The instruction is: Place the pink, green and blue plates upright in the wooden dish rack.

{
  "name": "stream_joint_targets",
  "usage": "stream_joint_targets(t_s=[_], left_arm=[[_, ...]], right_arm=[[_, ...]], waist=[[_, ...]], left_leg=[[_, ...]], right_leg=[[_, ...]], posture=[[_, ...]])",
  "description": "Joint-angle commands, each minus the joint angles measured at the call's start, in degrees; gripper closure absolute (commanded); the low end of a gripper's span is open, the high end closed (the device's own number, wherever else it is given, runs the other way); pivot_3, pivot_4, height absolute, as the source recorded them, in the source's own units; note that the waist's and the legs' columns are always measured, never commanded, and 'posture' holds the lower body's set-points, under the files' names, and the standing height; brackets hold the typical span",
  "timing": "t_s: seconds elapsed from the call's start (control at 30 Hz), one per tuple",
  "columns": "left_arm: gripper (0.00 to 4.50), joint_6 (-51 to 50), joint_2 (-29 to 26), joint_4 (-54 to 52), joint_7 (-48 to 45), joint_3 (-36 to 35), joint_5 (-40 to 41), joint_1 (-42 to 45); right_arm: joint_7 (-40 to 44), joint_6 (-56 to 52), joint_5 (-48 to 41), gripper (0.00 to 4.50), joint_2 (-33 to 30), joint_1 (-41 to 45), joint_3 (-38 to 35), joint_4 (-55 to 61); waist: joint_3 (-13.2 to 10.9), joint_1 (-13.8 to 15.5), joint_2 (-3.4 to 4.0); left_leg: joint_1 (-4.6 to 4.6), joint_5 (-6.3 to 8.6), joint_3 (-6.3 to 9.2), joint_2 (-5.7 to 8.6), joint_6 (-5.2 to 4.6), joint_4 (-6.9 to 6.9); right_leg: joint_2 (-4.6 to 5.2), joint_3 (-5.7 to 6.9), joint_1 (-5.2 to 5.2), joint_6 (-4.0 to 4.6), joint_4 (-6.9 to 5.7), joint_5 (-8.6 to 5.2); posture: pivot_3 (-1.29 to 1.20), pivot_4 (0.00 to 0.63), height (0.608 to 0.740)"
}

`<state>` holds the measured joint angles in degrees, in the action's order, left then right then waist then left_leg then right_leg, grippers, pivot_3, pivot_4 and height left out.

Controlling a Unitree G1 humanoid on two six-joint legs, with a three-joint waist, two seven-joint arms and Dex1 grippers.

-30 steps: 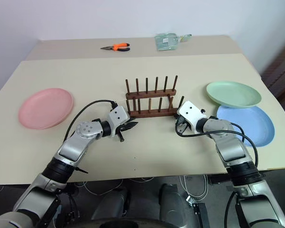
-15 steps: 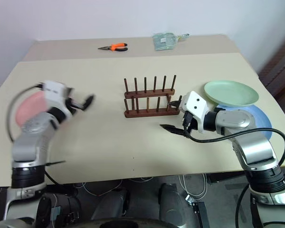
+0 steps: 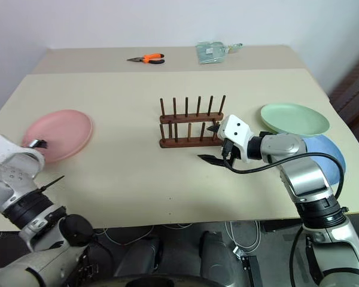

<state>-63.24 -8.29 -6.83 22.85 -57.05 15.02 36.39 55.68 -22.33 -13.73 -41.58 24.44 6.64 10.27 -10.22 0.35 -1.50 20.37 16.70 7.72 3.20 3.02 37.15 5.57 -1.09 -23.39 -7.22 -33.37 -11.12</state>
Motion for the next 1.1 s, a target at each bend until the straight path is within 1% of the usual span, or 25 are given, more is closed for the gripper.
stream_joint_targets(t_s=[0.03, 0.07, 0.13, 0.17, 0.2, 0.27, 0.3, 0.37, 0.47, 0.57, 0.67, 0.73, 0.8, 0.9, 0.93, 1.1], left_arm=[[1.80, 1.19, 0.02, -0.81, 1.04, -1.70, 2.54, 0.83], [2.28, 1.72, -0.14, -0.31, 0.99, -0.97, 2.62, 0.79], [3.28, 2.38, -1.06, 0.86, -1.59, 3.03, 3.06, 0.51], [3.86, 2.95, -1.35, 1.19, -2.82, 4.71, 3.29, 0.42], [4.36, 6.48, -1.56, 0.90, -5.73, 7.92, 3.49, 0.69], [4.45, 13.11, -1.30, -0.37, -10.86, 13.22, 4.23, 1.64], [4.45, 15.39, -1.06, -0.94, -12.48, 15.05, 4.58, 1.88], [4.45, 18.31, -0.12, -2.66, -14.87, 21.17, 4.60, 3.88], [4.45, 20.07, 2.07, -4.51, -16.97, 28.89, 5.37, 8.17], [4.45, 19.80, 4.54, -5.47, -17.88, 35.12, 6.18, 12.53], [4.45, 18.41, 6.43, -5.80, -17.79, 39.18, 6.91, 15.39], [4.45, 17.10, 7.92, -6.09, -17.17, 40.89, 7.86, 16.73], [4.45, 16.18, 9.06, -6.92, -17.09, 41.75, 9.17, 17.02], [4.50, 14.14, 9.11, -7.97, -16.66, 42.78, 9.47, 16.21], [4.50, 13.47, 9.26, -8.22, -16.49, 42.66, 9.87, 15.86], [4.50, 11.79, 9.45, -8.59, -15.68, 42.26, 10.81, 14.46]], right_arm=[[-0.60, 1.86, 0.59, 0.00, 0.09, 0.30, -0.96, 0.26], [-0.73, 0.53, -0.20, 0.00, 0.19, 0.45, -1.52, 0.18], [-0.39, -3.11, -2.58, 0.00, -0.27, 1.08, -3.17, 0.49], [-0.12, -3.37, -2.93, 0.00, -0.53, 1.22, -3.51, 0.87], [-0.84, -2.85, -2.57, 0.00, -0.37, 1.82, -3.84, 1.43], [-2.10, -1.44, -1.72, 0.00, 0.31, 3.18, -4.05, 2.42], [-2.48, -0.89, -1.52, 0.00, 0.51, 3.59, -4.12, 2.82], [-3.68, 1.53, 0.19, 0.00, 0.98, 5.72, -3.42, 3.64], [-5.53, 6.11, 4.78, 0.00, 2.00, 10.40, -0.73, 2.76], [-8.05, 13.04, 12.69, 0.00, 3.07, 16.02, 3.61, -0.91], [-10.11, 20.49, 19.72, 0.00, 3.69, 19.92, 7.40, -5.35], [-12.54, 26.55, 25.39, 0.00, 3.52, 21.98, 9.87, -9.39], [-15.89, 31.23, 30.43, 0.00, 3.18, 23.21, 11.14, -12.92], [-16.91, 33.10, 31.74, 0.77, 3.77, 23.51, 10.59, -14.79], [-16.84, 33.31, 31.84, 1.19, 4.03, 23.50, 10.40, -14.86], [-17.84, 34.27, 34.54, 3.75, 4.20, 22.99, 10.22, -14.73]], waist=[[0.00, -0.03, 0.00], [0.00, -0.04, 0.00], [0.00, 0.15, 0.00], [0.00, 0.27, 0.00], [0.00, 0.32, -0.01], [0.00, 0.44, -0.02], [0.00, 0.46, -0.02], [-0.01, 0.39, -0.03], [-0.02, 0.30, -0.04], [-0.02, 0.01, -0.04], [-0.02, -0.34, -0.03], [-0.02, -0.81, -0.03], [-0.02, -1.10, -0.03], [-0.03, -1.13, -0.03], [-0.03, -1.16, -0.03], [-0.03, -1.10, -0.03]], left_leg=[[-0.01, 0.00, -0.01, 0.00, 0.01, -0.01], [0.00, 0.00, -0.01, 0.00, 0.01, -0.01], [0.01, 0.00, -0.02, 0.00, 0.01, -0.01], [0.01, -0.01, -0.02, 0.00, 0.03, -0.01], [0.02, -0.01, -0.02, 0.00, 0.03, 0.00], [0.04, -0.02, -0.03, 0.01, 0.04, 0.02], [0.05, -0.02, -0.03, 0.01, 0.05, 0.02], [0.06, -0.02, -0.03, 0.01, 0.06, 0.02], [0.09, -0.03, -0.05, 0.01, 0.06, 0.02], [0.08, -0.03, -0.08, 0.01, 0.06, -0.01], [0.04, -0.04, -0.11, 0.00, 0.07, -0.06], [0.04, -0.16, -0.13, 0.00, 0.28, -0.07], [0.06, -0.18, -0.13, 0.00, 0.31, -0.07], [0.07, -0.19, -0.13, 0.00, 0.31, -0.08], [0.07, -0.19, -0.14, 0.00, 0.31, -0.08], [0.06, -0.19, -0.13, 0.00, 0.30, -0.08]], right_leg=[[0.00, 0.00, 0.00, 0.00, -0.01, 0.00], [0.00, 0.00, -0.01, 0.00, -0.01, 0.00], [0.00, 0.00, -0.02, 0.00, -0.01, 0.00], [0.00, 0.00, -0.02, 0.02, -0.01, 0.01], [0.00, 0.00, -0.02, 0.02, -0.01, 0.01], [0.00, 0.00, -0.01, 0.03, 0.01, 0.02], [0.00, 0.00, -0.01, 0.04, 0.01, 0.02], [0.00, -0.01, -0.01, 0.04, 0.03, 0.02], [0.00, -0.02, -0.04, 0.03, 0.04, 0.03], [0.00, -0.02, -0.05, 0.02, 0.06, 0.03], [0.00, -0.05, -0.05, 0.02, 0.08, 0.02], [0.00, -0.05, -0.05, 0.02, 0.10, 0.02], [0.00, -0.06, -0.06, 0.02, 0.11, 0.02], [0.00, -0.07, -0.08, 0.02, 0.10, 0.02], [0.00, -0.08, -0.08, 0.02, 0.10, 0.02], [-0.01, -0.10, -0.07, 0.03, 0.10, 0.03]], posture=[[0.00, 0.150, 0.740], [0.00, 0.150, 0.740], [0.00, 0.150, 0.740], [0.00, 0.150, 0.740], [0.00, 0.150, 0.740], [0.00, 0.150, 0.740], [0.00, 0.150, 0.740], [0.00, 0.150, 0.740], [0.00, 0.150, 0.740], [0.00, 0.150, 0.740], [0.00, 0.150, 0.740], [0.00, 0.150, 0.740], [0.00, 0.150, 0.740], [0.00, 0.150, 0.740], [0.00, 0.150, 0.740], [0.00, 0.150, 0.740]])
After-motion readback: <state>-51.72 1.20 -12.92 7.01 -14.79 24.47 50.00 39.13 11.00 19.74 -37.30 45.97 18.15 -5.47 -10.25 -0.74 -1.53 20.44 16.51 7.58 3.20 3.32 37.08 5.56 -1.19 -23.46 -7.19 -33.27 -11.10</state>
